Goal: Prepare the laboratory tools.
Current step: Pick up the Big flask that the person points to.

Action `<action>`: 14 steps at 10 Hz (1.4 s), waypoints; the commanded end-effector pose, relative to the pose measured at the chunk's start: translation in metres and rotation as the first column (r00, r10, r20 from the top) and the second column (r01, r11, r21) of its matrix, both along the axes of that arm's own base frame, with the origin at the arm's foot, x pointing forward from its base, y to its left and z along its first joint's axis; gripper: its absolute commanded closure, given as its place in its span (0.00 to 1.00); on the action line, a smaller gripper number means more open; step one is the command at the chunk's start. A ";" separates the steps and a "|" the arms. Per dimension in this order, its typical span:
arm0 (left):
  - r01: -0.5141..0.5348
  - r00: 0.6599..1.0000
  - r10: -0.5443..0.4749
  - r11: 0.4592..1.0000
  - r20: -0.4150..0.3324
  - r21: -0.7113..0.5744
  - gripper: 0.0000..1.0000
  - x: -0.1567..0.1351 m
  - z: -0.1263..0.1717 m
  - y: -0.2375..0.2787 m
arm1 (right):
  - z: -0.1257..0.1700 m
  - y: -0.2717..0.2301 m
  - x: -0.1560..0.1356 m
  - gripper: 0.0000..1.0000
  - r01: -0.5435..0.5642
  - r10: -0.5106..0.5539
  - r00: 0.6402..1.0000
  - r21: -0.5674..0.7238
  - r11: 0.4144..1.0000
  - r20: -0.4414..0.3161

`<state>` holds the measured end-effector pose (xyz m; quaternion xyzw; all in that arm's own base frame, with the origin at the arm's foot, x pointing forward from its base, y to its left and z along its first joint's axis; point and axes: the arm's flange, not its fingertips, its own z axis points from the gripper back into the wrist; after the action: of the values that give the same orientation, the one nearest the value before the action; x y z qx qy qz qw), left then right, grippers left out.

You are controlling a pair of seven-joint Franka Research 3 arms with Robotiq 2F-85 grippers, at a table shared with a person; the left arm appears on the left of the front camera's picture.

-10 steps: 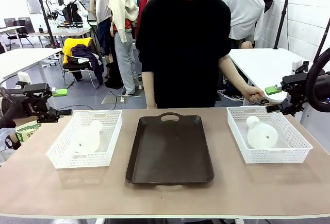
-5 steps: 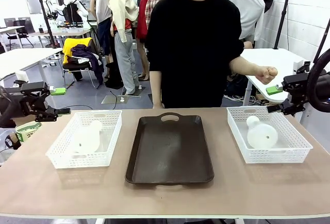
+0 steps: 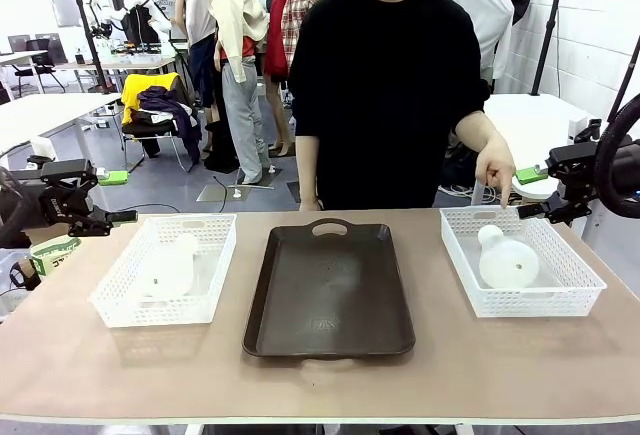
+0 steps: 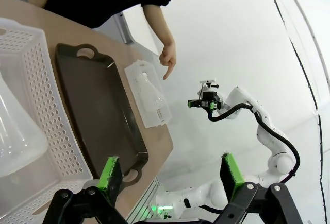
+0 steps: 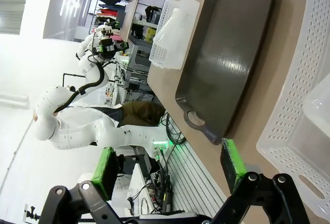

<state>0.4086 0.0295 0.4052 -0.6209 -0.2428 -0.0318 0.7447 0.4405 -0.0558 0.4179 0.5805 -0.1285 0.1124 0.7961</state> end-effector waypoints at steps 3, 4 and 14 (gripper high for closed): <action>-0.011 1.000 0.012 0.999 0.016 -0.030 0.00 0.001 -0.001 -0.001 | 0.000 0.000 0.000 0.00 -0.001 0.001 1.000 0.003 1.000 0.001; -0.011 1.000 0.012 0.999 0.016 -0.030 0.00 0.001 -0.001 -0.001 | 0.000 0.000 0.000 0.00 -0.001 0.001 1.000 0.003 1.000 0.001; -0.011 1.000 0.012 0.999 0.016 -0.030 0.00 0.001 -0.001 -0.001 | 0.027 -0.013 -0.005 0.00 0.112 -0.107 0.992 -0.068 0.991 0.071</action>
<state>0.4087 0.0291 0.4049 -0.6207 -0.2424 -0.0316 0.7450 0.4392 -0.0704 0.4356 0.5574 -0.1645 0.1046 0.8070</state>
